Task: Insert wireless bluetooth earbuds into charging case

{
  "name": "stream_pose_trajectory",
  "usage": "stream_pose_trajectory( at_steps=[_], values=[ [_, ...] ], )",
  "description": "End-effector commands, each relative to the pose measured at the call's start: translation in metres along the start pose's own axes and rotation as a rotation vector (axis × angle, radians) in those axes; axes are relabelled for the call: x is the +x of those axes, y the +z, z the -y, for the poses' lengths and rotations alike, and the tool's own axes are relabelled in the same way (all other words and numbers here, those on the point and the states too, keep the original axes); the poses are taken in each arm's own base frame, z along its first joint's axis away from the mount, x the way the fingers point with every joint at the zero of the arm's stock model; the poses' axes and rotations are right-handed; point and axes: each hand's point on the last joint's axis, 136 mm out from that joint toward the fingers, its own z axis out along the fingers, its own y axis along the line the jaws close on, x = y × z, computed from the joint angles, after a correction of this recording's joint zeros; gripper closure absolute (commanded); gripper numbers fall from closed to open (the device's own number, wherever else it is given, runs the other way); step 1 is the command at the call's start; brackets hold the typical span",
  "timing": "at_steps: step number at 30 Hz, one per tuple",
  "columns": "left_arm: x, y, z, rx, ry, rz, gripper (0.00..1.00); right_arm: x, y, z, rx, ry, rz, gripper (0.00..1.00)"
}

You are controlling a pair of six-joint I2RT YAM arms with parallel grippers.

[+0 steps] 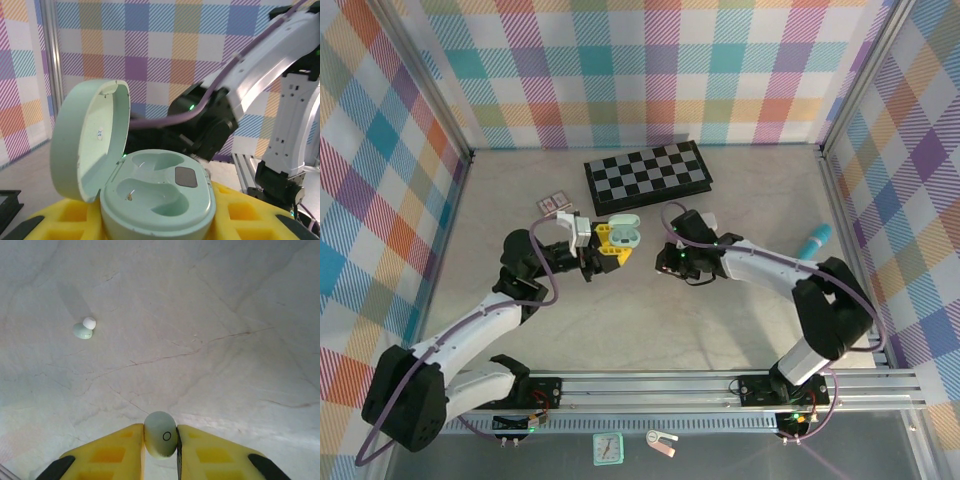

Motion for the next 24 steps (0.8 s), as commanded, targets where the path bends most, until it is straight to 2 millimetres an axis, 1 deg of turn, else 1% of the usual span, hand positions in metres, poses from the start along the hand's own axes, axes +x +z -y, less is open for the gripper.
stream_pose_trajectory(
  at_steps=[1, 6, 10, 12, 18, 21, 24],
  values=[
    [0.010, -0.001, -0.010, -0.030, 0.024, -0.003, 0.67, -0.001, -0.022, 0.013, 0.087, -0.057, 0.019, 0.78],
    [0.029, 0.003, -0.022, -0.049, -0.004, -0.032, 0.67, -0.004, -0.048, 0.010, 0.099, -0.100, 0.047, 0.78],
    [0.045, 0.007, -0.029, -0.053, -0.016, -0.074, 0.67, -0.008, -0.069, 0.000, 0.056, -0.155, 0.096, 0.77],
    [0.053, 0.010, -0.029, -0.040, -0.021, -0.114, 0.68, -0.011, -0.081, -0.008, 0.017, -0.196, 0.137, 0.77],
    [0.067, 0.018, -0.024, -0.016, 0.008, -0.185, 0.67, -0.018, -0.121, -0.032, -0.088, -0.354, 0.250, 0.78],
    [0.072, 0.022, -0.021, -0.001, 0.006, -0.195, 0.67, -0.016, -0.140, -0.050, -0.173, -0.452, 0.286, 0.78],
    [0.076, 0.027, -0.020, 0.010, 0.002, -0.202, 0.67, -0.012, -0.155, -0.065, -0.238, -0.533, 0.299, 0.78]
  ],
)
